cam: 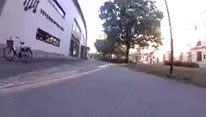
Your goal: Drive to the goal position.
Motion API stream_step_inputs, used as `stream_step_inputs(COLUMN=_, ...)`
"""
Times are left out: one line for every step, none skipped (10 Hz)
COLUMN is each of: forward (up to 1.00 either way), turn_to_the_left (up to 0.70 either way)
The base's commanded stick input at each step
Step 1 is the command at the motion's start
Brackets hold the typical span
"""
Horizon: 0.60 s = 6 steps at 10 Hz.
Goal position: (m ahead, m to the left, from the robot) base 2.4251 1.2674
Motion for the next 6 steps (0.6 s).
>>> stream_step_inputs(forward=0.5, turn_to_the_left=0.0)
stream_step_inputs(forward=0.5, turn_to_the_left=0.0)
stream_step_inputs(forward=0.5, turn_to_the_left=0.0)
stream_step_inputs(forward=0.5, turn_to_the_left=0.0)
stream_step_inputs(forward=0.5, turn_to_the_left=0.0)
stream_step_inputs(forward=0.5, turn_to_the_left=0.0)
